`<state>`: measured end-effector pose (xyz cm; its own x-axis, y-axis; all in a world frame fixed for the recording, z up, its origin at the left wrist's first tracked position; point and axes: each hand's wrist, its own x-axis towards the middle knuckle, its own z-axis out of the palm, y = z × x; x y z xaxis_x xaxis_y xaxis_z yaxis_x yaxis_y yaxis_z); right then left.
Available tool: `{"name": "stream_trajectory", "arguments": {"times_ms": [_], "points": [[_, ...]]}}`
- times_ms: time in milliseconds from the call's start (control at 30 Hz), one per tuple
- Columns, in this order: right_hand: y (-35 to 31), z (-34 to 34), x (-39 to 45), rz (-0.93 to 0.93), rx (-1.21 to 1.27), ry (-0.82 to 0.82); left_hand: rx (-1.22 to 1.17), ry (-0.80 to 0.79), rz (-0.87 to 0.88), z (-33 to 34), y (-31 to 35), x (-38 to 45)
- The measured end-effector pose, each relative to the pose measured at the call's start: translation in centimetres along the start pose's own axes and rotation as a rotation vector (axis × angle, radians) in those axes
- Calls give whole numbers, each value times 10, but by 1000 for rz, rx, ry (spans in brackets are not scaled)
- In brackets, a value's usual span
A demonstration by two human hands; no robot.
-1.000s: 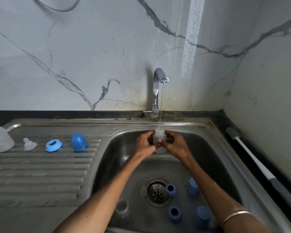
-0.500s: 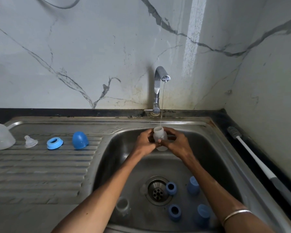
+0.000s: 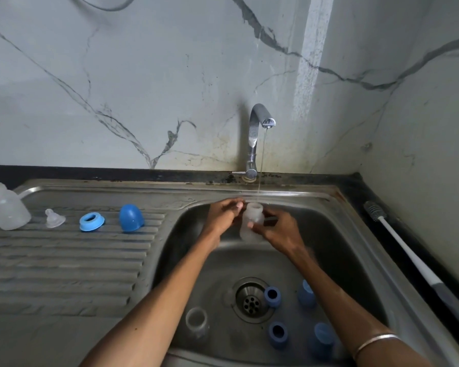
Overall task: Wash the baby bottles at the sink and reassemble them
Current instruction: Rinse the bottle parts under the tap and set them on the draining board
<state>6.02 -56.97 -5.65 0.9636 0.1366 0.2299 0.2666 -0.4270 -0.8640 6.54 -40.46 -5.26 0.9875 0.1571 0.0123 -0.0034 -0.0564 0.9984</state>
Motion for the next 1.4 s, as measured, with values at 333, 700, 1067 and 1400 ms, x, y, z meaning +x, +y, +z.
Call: {"name": "stream_trajectory", "arguments": {"times_ms": [333, 700, 1067, 1400], "points": [[3, -11, 1, 20, -42, 110, 88, 0, -19, 7, 0, -2], [8, -8, -4, 85, -225, -2, 232, -33, -42, 12, -8, -1], [8, -10, -5, 92, -266, -11, 267, -78, -41, 13, -4, -5], [8, -10, -6, 134, -343, -64, 292, -107, -30, 16, -5, -7]]}}
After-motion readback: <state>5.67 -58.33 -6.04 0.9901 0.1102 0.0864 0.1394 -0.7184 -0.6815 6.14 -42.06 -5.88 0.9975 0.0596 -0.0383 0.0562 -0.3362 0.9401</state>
